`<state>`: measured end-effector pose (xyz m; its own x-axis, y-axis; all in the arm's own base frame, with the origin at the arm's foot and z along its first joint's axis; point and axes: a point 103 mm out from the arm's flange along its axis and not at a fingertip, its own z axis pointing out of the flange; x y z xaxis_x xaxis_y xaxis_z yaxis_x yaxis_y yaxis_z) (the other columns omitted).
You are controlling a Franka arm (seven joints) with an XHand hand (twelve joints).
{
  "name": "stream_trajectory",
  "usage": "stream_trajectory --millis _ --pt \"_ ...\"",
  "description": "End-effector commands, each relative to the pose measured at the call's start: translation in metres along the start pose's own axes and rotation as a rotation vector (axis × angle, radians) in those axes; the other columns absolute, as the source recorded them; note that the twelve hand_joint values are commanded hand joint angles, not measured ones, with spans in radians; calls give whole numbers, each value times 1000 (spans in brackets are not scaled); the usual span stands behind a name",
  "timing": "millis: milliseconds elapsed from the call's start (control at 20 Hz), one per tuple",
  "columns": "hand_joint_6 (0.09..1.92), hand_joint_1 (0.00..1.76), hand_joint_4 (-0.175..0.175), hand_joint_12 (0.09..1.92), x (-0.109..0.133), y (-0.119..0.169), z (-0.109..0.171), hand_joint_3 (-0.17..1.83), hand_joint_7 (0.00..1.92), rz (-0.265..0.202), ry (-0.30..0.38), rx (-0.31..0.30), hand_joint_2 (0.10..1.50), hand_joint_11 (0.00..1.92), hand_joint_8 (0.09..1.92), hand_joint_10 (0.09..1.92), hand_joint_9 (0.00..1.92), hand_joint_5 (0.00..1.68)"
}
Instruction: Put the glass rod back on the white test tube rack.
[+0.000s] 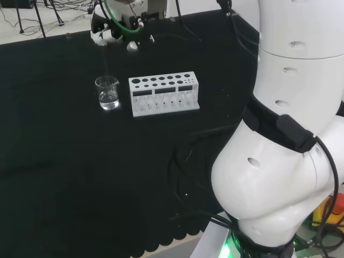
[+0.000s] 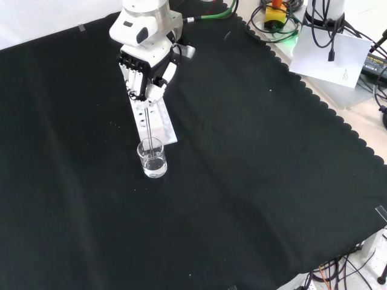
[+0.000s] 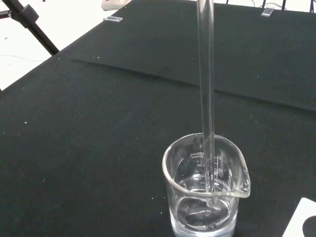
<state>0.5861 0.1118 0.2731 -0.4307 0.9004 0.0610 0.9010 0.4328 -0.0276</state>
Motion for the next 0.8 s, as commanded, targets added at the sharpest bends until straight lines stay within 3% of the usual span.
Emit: stream_trajectory --millis 50,500,650,800 --pt "424 1296 -175 590 -2 -3 -2 -175 1076 9 -4 -7 1151 1623 1190 819 1603 1160" --pt "425 1296 -175 591 -6 -5 -13 -175 1076 29 -7 -13 1151 1623 1190 820 1603 1159" --pt "426 1296 -175 591 -6 -10 -26 -175 1076 71 -16 -11 1151 1623 1190 820 1603 1159" --pt "426 1296 -175 591 -6 -16 -47 -175 1076 91 37 -46 1152 1623 1190 820 1603 1159"
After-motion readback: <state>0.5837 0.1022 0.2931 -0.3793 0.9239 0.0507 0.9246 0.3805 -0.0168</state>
